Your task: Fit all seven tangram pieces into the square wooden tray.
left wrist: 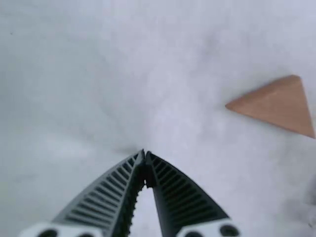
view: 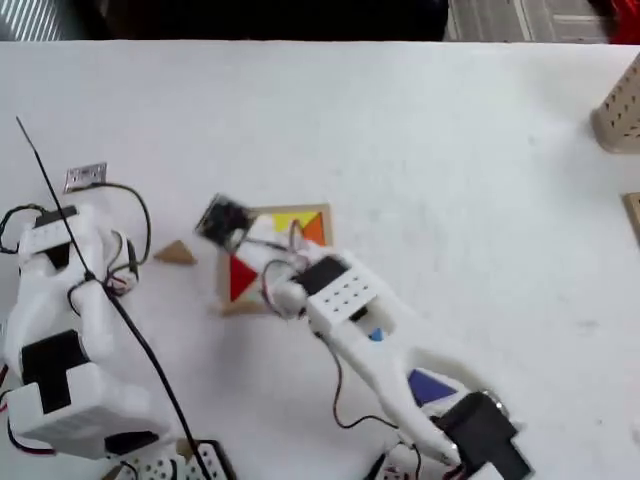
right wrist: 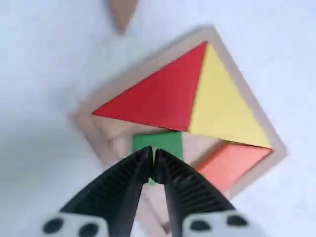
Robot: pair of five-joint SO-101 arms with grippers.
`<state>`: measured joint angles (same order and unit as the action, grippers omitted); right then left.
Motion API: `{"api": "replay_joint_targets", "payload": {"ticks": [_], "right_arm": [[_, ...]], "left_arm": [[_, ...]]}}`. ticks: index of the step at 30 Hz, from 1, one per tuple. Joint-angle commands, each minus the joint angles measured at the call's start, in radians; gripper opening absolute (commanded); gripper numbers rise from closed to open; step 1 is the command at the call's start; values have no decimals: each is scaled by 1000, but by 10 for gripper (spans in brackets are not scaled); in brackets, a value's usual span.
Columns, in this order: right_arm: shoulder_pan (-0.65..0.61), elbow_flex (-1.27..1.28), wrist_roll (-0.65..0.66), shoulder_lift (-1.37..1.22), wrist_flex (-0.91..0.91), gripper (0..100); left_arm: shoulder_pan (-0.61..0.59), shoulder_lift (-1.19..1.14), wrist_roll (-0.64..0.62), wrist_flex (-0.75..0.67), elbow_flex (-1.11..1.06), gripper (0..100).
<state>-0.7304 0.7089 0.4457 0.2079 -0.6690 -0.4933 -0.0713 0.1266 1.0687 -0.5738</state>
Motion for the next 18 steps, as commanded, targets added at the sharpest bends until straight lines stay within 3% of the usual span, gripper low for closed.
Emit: {"api": "replay_joint_targets", "payload": {"ticks": [1,9,18], "right_arm": [[111,-12,6,64,30,19],[122,14,14,-108,223,19],[125,-31,25,-176,156,19]], "left_arm": [[16,4,-2,-14,18,22],[16,4,-2,-14,18,22],[16,4,-2,-14,18,22]]}}
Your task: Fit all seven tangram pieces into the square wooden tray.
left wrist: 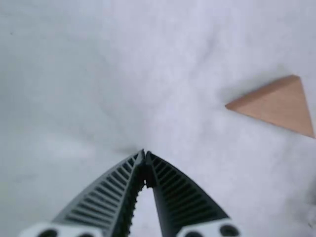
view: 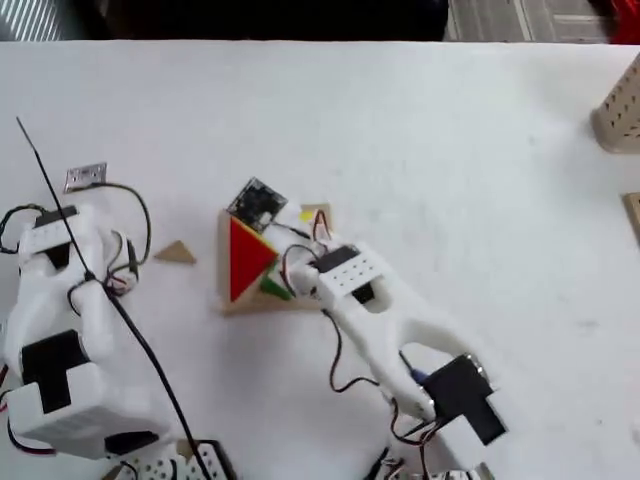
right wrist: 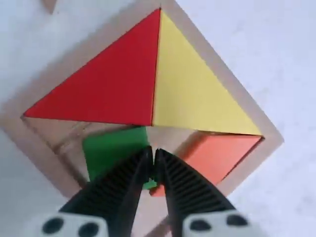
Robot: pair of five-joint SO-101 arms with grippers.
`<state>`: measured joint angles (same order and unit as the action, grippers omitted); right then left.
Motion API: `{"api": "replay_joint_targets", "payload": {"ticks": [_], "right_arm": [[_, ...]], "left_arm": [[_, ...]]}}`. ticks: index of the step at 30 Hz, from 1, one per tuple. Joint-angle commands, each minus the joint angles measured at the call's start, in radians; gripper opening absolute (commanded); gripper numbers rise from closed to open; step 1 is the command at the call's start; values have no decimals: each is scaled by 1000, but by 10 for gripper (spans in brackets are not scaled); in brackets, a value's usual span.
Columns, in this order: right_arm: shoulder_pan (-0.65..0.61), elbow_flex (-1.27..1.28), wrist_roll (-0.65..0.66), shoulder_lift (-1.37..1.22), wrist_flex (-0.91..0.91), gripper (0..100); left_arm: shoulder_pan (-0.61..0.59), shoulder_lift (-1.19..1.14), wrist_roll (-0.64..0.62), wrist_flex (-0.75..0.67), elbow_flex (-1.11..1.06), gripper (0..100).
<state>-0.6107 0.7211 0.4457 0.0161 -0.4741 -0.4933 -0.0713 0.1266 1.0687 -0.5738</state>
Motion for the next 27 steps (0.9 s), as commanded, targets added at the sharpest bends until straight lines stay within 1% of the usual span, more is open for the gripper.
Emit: {"api": "replay_joint_targets", "payload": {"ticks": [1,4,10,16,21,27], "right_arm": [[4,-38,44,27,-53,19],[-10,-25,63,53,-94,19],[-53,44,64,114,-101,19],[-54,89,57,226,-125,19],[-111,135,55,265,-130,19],[-71,120,58,231,-136,19]], "left_arm": [[16,4,-2,-14,18,22],[16,4,-2,-14,18,22],[16,4,-2,-14,18,22],[16,4,-2,-14,18,22],[16,4,-2,-14,18,22],[15,4,-2,-14,18,22]]}}
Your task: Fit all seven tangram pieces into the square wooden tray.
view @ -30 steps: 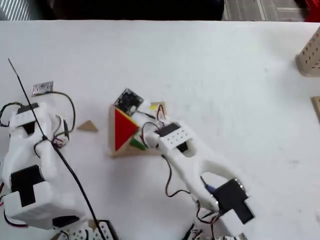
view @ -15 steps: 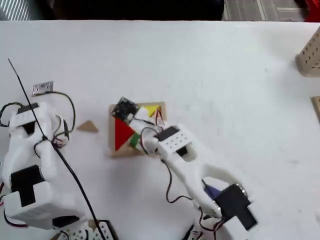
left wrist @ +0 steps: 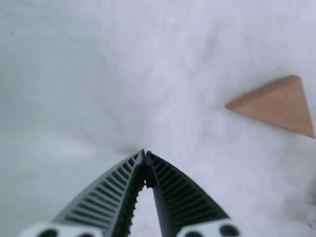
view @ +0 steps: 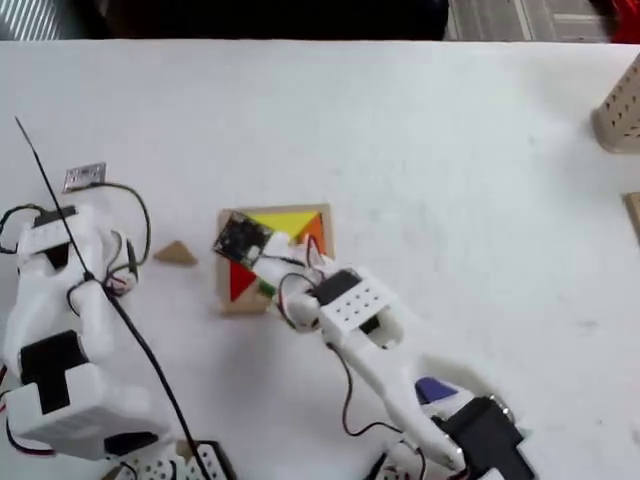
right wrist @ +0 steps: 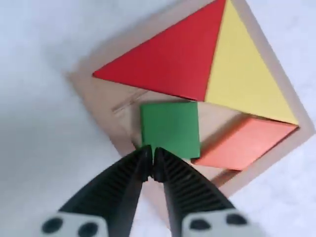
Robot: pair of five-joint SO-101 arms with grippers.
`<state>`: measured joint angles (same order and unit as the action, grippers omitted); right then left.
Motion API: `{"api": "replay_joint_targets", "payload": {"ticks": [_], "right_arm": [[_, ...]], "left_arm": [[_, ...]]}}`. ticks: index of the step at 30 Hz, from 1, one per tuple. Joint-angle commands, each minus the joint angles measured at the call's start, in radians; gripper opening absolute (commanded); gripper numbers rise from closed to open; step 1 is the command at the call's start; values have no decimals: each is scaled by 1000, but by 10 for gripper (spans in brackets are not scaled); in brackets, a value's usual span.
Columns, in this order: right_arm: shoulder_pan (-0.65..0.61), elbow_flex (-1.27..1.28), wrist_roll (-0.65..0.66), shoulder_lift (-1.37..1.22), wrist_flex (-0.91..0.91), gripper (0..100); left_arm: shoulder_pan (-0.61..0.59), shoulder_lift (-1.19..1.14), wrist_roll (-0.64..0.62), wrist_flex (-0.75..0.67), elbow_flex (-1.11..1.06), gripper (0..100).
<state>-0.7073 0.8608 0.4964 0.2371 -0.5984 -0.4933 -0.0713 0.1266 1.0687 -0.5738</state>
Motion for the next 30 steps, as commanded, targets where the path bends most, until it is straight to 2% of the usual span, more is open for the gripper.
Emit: {"api": "replay_joint_targets", "payload": {"ticks": [1,30], "right_arm": [[33,-20,11,10,-13,19],[22,23,15,1,-38,19]], "left_arm": [[15,4,-2,-14,18,22],[15,4,-2,-14,18,22]]}}
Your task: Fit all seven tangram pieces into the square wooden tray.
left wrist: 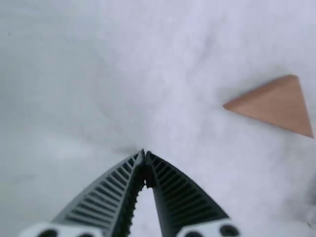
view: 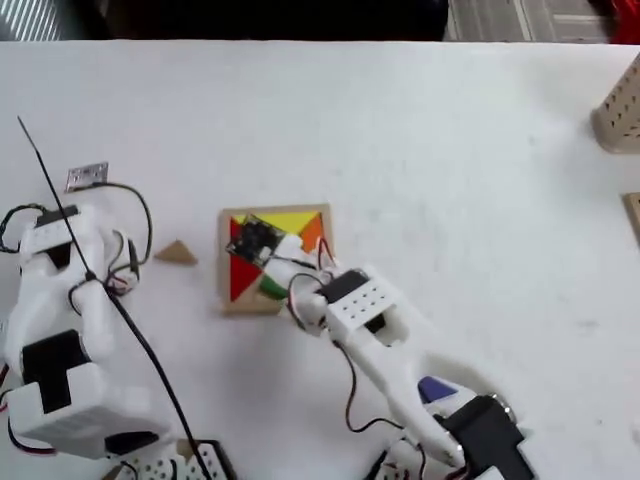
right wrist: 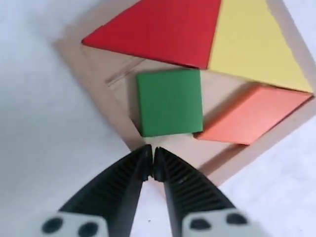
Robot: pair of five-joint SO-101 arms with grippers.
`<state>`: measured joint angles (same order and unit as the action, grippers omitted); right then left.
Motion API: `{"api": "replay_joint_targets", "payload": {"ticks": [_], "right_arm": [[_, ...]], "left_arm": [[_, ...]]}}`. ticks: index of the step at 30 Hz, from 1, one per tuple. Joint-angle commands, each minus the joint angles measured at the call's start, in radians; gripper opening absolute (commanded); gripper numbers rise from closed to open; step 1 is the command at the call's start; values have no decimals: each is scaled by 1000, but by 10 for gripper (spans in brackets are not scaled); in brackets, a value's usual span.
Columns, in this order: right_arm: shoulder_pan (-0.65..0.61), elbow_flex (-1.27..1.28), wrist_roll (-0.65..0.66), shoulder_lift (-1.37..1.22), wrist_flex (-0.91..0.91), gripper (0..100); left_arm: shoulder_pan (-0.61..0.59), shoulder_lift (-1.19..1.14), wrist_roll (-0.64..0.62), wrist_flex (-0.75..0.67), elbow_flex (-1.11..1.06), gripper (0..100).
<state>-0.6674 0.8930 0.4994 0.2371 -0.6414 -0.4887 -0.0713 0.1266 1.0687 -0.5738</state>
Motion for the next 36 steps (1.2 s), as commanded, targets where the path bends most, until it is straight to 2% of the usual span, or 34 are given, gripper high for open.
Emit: {"api": "replay_joint_targets", "payload": {"ticks": [1,9,27,33,36], "right_arm": [[-30,-9,12,-12,16,19],[-36,-135,12,-134,-41,19],[-79,-184,11,-120,-5,19],[-15,-184,0,16,-71,19],[47,-184,-64,59,-81,19]], "left_arm": [[10,4,-2,-14,18,22],[10,4,-2,-14,18,22],[10,4,-2,-14,18,22],[10,4,-2,-14,18,22],[10,4,-2,-14,18,22]]}}
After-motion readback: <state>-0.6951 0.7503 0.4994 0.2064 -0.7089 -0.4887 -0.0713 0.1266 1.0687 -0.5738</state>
